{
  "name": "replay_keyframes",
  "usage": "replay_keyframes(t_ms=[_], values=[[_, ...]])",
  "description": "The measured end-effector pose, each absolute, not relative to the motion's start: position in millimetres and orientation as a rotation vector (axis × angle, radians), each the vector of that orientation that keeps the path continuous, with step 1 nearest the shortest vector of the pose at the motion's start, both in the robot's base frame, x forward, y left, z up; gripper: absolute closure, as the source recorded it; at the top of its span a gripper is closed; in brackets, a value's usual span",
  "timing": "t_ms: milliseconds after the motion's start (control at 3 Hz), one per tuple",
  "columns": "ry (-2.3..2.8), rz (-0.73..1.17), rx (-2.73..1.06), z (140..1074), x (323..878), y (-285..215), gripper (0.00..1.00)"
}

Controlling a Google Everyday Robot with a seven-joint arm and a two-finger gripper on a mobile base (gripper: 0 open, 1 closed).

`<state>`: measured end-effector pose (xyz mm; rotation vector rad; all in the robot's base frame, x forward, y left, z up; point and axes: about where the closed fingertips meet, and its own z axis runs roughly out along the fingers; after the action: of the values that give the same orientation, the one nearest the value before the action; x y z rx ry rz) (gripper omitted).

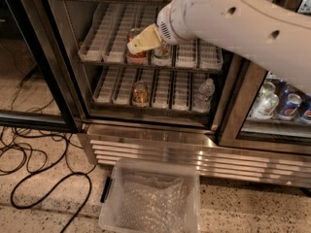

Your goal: Pick green can from top shelf of fridge

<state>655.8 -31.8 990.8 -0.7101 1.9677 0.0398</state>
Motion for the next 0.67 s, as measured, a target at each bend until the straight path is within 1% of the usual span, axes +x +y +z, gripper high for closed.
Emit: replay_keyframes(t_ms=[667], values=[[1.955,0.015,-0.665,996.7,661.1,-34.4,0.0]])
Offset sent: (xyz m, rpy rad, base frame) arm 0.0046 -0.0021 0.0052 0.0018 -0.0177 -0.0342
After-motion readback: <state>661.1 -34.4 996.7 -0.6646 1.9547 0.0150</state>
